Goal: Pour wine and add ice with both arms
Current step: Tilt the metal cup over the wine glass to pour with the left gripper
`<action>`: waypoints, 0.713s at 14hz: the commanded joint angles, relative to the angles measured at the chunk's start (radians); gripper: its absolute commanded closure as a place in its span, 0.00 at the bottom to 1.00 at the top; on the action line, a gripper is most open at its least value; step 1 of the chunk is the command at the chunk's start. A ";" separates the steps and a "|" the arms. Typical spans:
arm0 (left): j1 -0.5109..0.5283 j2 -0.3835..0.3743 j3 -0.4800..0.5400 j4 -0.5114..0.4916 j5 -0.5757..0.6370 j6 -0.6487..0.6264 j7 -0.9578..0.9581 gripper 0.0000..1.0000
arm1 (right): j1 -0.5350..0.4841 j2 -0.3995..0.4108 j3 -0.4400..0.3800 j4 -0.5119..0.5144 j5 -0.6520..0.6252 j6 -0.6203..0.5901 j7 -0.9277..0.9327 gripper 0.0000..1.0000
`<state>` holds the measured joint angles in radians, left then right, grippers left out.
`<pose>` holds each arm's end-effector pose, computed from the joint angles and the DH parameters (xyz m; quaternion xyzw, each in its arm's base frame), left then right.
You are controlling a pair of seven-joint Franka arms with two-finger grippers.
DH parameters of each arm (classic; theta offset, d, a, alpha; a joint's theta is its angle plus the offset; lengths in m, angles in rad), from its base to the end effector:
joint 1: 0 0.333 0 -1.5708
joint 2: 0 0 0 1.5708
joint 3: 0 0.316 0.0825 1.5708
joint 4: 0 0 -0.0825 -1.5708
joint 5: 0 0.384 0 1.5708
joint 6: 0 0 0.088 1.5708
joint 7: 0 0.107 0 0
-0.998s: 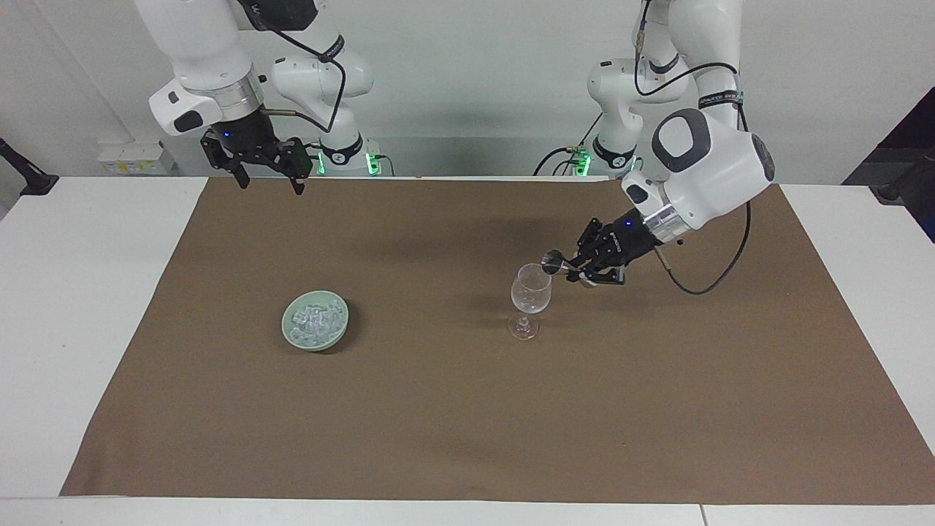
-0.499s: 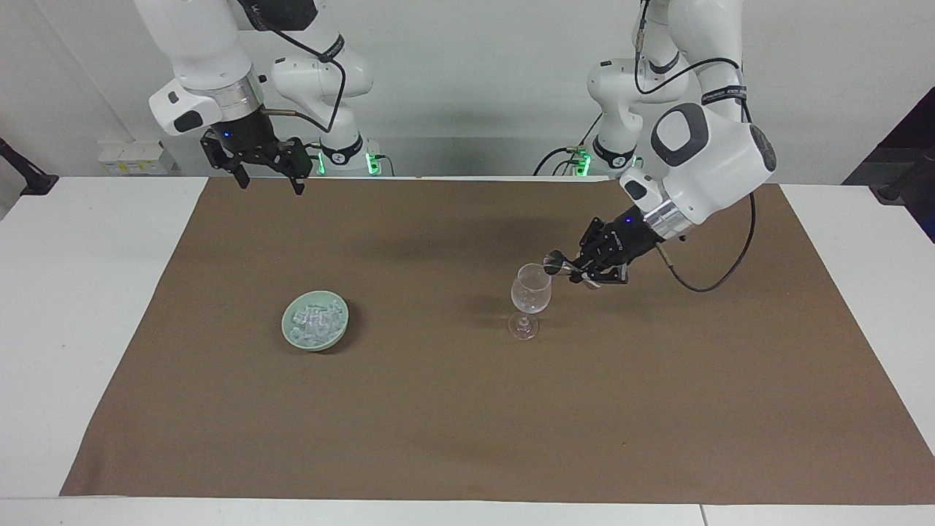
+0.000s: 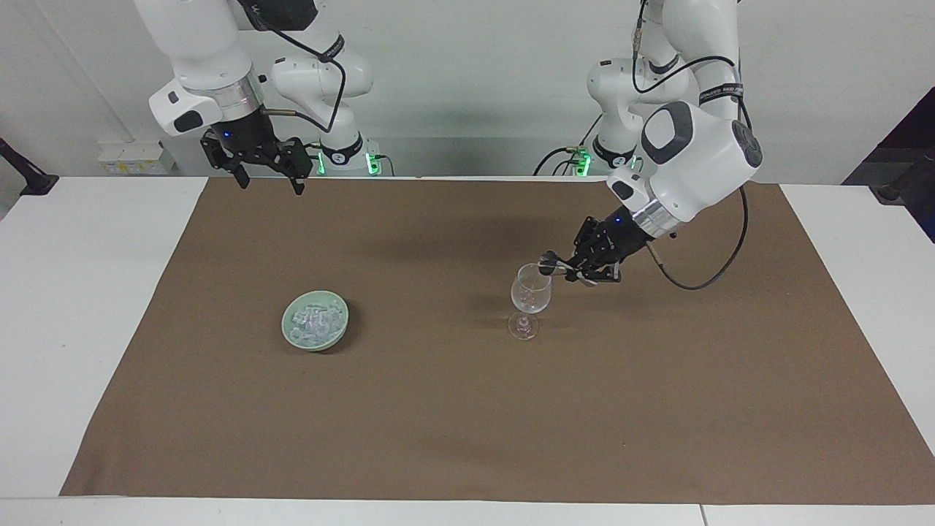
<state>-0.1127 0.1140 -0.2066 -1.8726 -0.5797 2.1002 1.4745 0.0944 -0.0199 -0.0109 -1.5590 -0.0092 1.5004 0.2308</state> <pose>0.5674 -0.2110 0.4708 0.6975 -0.6633 0.1905 0.1930 0.5394 0.0440 0.6349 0.9971 -0.0738 -0.0184 0.0075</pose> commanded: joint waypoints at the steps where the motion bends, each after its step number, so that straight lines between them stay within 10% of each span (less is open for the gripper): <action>1: -0.038 -0.008 0.018 0.018 0.058 0.011 -0.089 1.00 | -0.009 -0.014 -0.003 -0.018 0.025 0.021 -0.013 0.00; 10: -0.073 -0.011 0.019 0.035 0.195 0.001 -0.197 1.00 | -0.009 -0.014 -0.003 -0.018 0.025 0.021 -0.011 0.00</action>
<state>-0.1559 0.1139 -0.2068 -1.8425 -0.4283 2.1014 1.3270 0.0944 -0.0199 -0.0109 -1.5590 -0.0092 1.5004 0.2308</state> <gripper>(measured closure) 0.789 0.000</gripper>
